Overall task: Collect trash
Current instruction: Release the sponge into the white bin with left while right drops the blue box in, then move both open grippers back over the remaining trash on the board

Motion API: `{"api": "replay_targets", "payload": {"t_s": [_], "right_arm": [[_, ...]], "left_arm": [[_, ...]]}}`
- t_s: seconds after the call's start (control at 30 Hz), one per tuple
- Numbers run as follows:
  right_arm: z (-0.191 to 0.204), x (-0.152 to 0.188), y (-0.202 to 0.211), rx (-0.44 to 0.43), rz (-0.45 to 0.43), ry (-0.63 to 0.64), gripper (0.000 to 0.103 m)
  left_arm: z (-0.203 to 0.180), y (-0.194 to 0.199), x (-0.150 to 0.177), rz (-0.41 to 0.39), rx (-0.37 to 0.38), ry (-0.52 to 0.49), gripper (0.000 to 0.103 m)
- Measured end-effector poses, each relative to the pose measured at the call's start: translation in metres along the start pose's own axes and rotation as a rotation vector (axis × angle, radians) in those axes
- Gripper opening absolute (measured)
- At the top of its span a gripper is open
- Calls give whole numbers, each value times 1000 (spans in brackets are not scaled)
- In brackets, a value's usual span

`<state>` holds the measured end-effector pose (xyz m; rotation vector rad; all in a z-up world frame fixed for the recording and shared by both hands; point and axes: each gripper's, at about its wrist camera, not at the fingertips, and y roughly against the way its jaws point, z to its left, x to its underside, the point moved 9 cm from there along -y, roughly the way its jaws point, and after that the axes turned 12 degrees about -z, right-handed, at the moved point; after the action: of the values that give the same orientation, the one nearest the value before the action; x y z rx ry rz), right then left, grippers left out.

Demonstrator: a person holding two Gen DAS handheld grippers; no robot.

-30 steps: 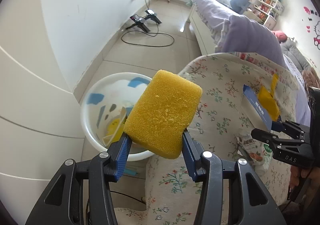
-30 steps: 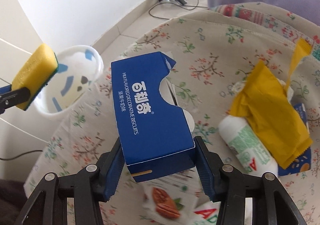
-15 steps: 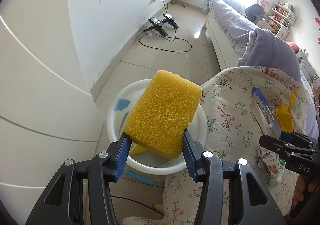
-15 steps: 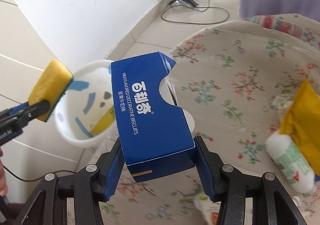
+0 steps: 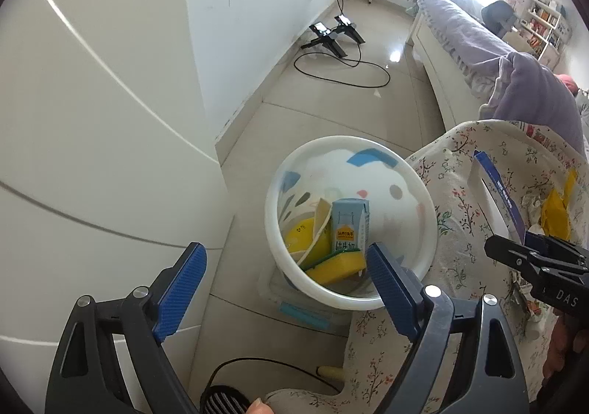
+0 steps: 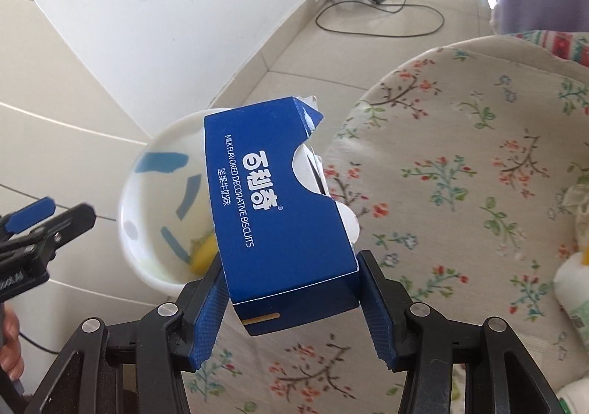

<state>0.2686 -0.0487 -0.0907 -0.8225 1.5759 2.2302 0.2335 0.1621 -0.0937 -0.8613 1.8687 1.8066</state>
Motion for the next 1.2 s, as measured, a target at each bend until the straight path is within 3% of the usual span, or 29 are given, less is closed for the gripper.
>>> {"api": "replay_targets", "payload": {"t_s": [0.43,0.47,0.5,0.57,0.8,1.2], "right_arm": [[35,-1,-29,-81,-1,-38,61],[38,-2,-30,-93,-5,-43,66],[40,-1,-31,-101,-5,-49,80],[40,-3,-29,-103,-20,-64,93],[26,-6,-13,-51,-45,-70,94],[-34,5,40,71,-49,-119,95]], "left_arm": [[24,9,13,28,13,21,91],[24,9,13,28,13,21,91],[24,9,13,29,13,20,91],[22,10,12,30,15,17,91],[15,12,11,30,27,12,91],[-18,18,20,54,52,-47,91]]}}
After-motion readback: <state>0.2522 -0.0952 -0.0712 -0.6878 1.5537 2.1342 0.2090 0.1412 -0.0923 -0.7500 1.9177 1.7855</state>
